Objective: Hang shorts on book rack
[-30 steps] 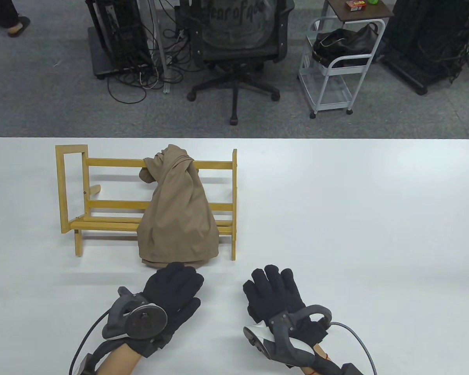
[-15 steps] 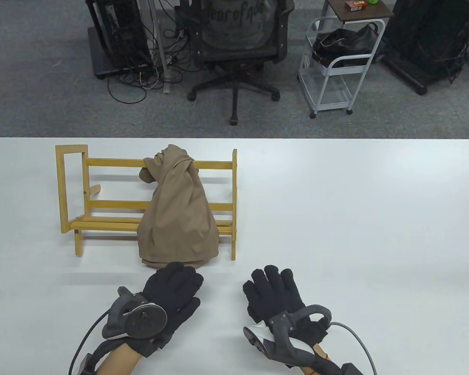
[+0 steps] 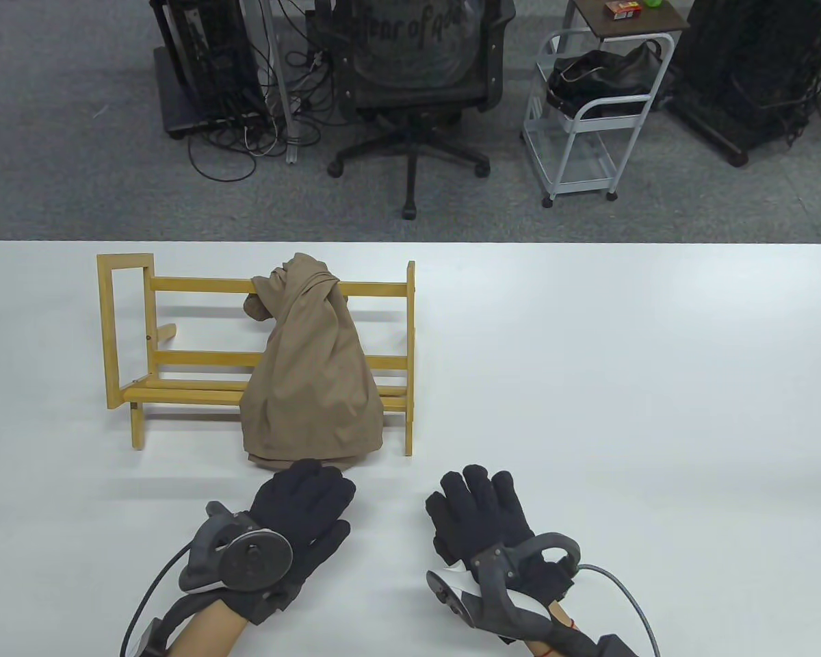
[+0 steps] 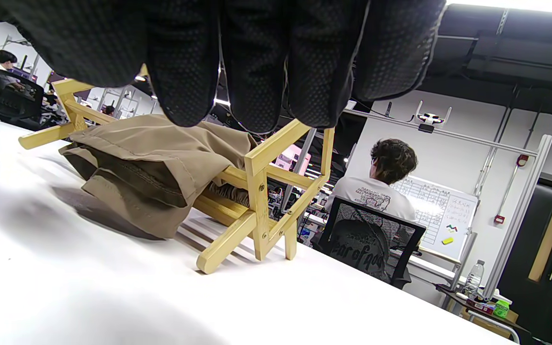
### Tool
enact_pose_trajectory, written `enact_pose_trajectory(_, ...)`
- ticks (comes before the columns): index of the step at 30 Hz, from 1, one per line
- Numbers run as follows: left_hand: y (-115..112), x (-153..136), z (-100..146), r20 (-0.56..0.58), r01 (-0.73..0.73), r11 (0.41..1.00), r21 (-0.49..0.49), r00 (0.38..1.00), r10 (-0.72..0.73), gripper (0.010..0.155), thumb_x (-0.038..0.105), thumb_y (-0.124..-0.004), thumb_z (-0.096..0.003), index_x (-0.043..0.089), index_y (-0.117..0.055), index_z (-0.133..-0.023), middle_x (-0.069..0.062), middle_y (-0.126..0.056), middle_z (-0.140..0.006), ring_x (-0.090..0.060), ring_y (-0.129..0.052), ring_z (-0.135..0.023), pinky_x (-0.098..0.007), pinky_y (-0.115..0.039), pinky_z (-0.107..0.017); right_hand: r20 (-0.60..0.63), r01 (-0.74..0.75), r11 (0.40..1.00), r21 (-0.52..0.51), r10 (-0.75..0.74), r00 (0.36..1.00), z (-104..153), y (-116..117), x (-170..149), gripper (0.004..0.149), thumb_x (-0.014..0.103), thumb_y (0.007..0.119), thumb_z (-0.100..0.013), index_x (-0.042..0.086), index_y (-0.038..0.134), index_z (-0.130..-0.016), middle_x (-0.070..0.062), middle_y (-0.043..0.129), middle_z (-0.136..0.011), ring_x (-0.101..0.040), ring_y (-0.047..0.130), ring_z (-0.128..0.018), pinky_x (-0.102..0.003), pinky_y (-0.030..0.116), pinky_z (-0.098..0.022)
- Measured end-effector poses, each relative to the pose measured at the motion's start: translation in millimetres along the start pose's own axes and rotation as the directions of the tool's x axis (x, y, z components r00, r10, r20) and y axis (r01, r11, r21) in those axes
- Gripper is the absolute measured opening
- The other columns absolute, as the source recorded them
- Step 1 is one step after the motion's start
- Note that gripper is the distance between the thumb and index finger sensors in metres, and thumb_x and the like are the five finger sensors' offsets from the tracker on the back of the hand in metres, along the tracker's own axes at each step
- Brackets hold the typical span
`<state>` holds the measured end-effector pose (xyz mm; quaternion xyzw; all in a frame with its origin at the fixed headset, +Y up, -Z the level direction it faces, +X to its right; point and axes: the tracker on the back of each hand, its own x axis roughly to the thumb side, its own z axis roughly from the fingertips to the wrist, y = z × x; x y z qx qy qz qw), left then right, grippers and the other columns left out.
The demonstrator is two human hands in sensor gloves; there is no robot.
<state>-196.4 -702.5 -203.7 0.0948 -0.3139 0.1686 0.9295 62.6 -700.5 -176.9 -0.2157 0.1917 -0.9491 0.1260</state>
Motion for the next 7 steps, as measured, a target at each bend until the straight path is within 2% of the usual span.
enact_pose_trajectory(7,-0.4,-0.6,-0.5,-0.003,-0.002,1.000,-0.007,1.000,0.002,0.056,0.051,-0.069,-0.0496,0.023,-0.075,-0.098,-0.008,-0.080,-0.102,-0.046,-0.074,-0.095,-0.062,-0.063,-0.063,-0.002,0.000,1.000,-0.004,0.000,1.000,-0.1,-0.7,0.1,0.050,0.058,0.069,-0.042,0.042,0.075,-0.089,0.007,0.076,-0.106,-0.026,0.078,-0.100,-0.048,0.067,-0.074)
